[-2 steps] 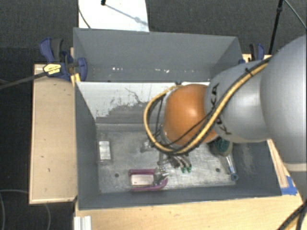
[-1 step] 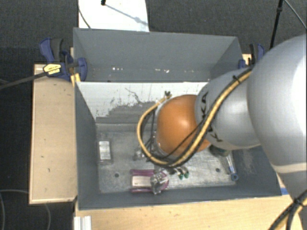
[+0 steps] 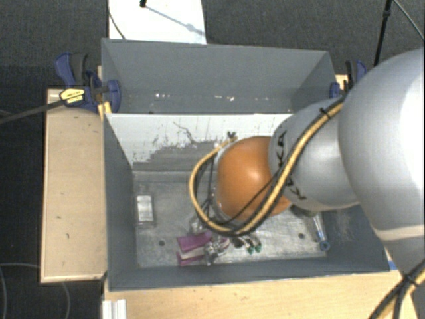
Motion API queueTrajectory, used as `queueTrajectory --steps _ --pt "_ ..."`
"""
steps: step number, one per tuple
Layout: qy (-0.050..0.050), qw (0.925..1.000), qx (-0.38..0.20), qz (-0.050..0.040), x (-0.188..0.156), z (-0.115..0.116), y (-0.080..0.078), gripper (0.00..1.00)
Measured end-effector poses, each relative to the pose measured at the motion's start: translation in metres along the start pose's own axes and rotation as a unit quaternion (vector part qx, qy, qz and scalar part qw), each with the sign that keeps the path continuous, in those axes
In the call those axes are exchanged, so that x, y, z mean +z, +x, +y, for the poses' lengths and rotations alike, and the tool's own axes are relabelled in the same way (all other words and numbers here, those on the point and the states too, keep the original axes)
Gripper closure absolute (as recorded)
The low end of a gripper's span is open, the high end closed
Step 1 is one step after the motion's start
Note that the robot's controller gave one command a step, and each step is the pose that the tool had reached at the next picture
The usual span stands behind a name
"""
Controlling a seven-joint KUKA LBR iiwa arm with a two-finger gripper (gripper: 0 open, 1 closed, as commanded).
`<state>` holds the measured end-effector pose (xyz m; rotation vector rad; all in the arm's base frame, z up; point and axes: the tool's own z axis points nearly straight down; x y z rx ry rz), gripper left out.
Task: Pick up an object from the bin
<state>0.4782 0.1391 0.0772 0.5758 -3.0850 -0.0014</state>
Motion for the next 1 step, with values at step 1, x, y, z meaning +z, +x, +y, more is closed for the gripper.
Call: queueTrajectory --steps 1 --pt "0.001 0.9999 -0.013 -0.0063 -0.1297 0.0 -0.0032 1.0"
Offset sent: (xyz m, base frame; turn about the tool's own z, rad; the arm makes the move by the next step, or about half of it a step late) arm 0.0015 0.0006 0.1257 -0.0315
